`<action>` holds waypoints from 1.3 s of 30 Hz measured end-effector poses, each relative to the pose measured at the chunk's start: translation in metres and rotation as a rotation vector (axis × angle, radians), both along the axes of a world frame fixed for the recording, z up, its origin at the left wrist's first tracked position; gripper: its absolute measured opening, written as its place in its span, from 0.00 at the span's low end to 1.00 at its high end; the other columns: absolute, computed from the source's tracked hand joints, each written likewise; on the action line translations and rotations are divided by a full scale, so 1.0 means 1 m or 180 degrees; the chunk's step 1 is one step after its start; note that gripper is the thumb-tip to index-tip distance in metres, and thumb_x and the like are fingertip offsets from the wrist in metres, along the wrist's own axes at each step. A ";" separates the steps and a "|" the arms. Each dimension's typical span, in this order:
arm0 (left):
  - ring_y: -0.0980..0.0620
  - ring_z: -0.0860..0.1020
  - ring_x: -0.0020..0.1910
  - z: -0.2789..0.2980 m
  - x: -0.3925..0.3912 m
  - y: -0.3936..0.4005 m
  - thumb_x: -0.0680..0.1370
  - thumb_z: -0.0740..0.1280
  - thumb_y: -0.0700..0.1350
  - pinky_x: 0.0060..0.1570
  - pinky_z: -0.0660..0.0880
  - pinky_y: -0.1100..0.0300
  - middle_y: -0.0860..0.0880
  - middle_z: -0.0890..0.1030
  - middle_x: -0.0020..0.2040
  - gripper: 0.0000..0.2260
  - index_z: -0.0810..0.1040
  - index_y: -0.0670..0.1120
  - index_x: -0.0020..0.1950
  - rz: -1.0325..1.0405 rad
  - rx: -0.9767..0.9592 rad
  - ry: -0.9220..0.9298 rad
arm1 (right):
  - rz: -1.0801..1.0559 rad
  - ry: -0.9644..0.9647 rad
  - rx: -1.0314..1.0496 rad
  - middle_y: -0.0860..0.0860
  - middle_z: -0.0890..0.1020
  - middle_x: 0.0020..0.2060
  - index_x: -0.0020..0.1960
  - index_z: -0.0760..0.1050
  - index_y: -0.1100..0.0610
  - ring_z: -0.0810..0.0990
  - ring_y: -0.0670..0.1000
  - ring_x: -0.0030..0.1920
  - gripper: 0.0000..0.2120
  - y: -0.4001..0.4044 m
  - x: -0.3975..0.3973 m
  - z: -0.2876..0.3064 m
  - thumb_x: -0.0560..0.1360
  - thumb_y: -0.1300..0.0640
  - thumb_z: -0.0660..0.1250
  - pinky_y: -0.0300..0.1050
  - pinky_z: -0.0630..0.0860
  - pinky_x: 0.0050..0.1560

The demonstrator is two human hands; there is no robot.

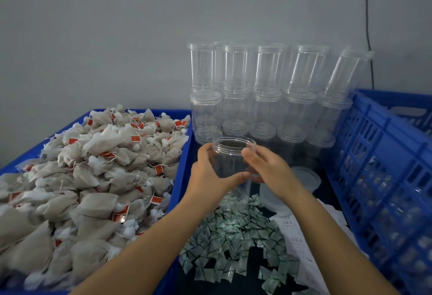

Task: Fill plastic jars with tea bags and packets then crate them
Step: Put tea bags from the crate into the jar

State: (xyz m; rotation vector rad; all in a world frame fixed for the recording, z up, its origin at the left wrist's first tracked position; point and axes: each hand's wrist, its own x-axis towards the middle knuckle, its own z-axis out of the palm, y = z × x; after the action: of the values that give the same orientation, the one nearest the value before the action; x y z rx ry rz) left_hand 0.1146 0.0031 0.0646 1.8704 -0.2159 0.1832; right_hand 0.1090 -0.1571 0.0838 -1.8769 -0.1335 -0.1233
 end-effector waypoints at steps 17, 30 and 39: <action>0.57 0.70 0.63 0.033 -0.003 0.118 0.74 0.69 0.42 0.59 0.68 0.63 0.54 0.72 0.67 0.23 0.69 0.53 0.68 -0.0187 0.2812 -0.0204 | 0.0339 -0.0128 0.0034 0.37 0.75 0.58 0.54 0.56 0.13 0.78 0.36 0.55 0.40 0.045 -0.045 -0.077 0.47 0.19 0.72 0.36 0.77 0.54; 0.44 0.66 0.67 -0.011 0.013 0.147 0.78 0.64 0.47 0.60 0.69 0.52 0.47 0.71 0.66 0.18 0.69 0.48 0.67 0.1263 0.4578 -0.0049 | 0.0312 -0.0361 0.0209 0.42 0.75 0.58 0.65 0.60 0.21 0.75 0.35 0.58 0.43 0.058 -0.059 -0.133 0.57 0.36 0.78 0.32 0.77 0.49; 0.47 0.73 0.59 -0.011 0.014 0.157 0.77 0.63 0.46 0.55 0.68 0.54 0.51 0.79 0.55 0.11 0.77 0.49 0.59 0.1514 0.4191 -0.0500 | 0.0225 -0.0303 0.0230 0.30 0.73 0.54 0.65 0.58 0.20 0.73 0.32 0.58 0.45 0.062 -0.064 -0.141 0.56 0.38 0.79 0.56 0.83 0.53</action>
State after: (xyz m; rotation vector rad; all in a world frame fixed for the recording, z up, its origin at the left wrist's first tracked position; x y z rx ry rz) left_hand 0.1288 0.1604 0.0535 3.2085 0.0492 0.6210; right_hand 0.0451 -0.0949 -0.0573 -1.7926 -0.2572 -0.1667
